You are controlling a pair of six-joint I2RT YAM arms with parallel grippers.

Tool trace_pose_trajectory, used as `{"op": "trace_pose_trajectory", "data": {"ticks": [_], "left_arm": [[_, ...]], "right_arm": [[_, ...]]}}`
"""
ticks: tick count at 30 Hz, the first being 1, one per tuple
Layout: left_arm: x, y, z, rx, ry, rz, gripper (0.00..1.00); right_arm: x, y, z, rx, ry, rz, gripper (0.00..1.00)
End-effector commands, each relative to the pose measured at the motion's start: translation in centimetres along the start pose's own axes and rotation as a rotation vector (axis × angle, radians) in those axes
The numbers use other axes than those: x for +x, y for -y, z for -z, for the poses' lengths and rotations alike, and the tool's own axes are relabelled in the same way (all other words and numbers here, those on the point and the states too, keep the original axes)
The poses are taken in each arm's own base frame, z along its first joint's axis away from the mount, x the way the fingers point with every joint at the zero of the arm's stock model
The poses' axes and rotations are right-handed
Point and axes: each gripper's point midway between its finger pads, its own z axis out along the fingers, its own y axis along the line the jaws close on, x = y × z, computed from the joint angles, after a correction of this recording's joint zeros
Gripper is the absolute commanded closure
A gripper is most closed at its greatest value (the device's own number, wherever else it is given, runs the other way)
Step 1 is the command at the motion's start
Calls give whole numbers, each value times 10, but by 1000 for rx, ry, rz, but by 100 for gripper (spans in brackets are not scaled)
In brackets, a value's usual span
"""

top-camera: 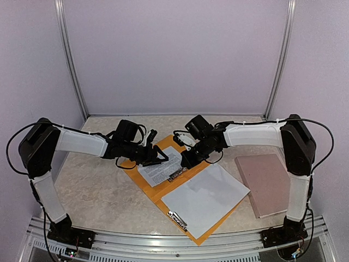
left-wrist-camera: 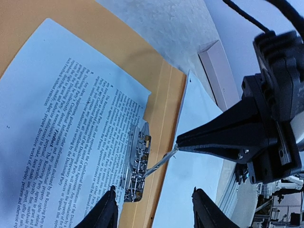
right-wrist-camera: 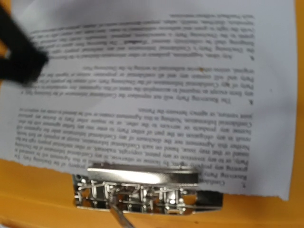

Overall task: Put the files into the folder
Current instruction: Clamp the file and folder together.

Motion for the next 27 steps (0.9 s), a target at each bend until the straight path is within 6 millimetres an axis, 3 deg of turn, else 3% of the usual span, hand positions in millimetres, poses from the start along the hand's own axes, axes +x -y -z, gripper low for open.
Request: {"op": "trace_pose_trajectory", "data": {"ticks": [1,9,17,27], "left_arm": [[23,12,3,42,-23,-208,48],[49,13,-9,-72,-4,-486,47],[51,19,-31,-158,-19,-738,47],[51,6,-54,-205,-76,-831,49]], "right_arm": [[6,0,-6,8,-25,-1,100],[9,1,-14,6,-41,6,100],[10,4,-18,0,-48,10,100],[12,7,-17,1,-50,6,100]]}}
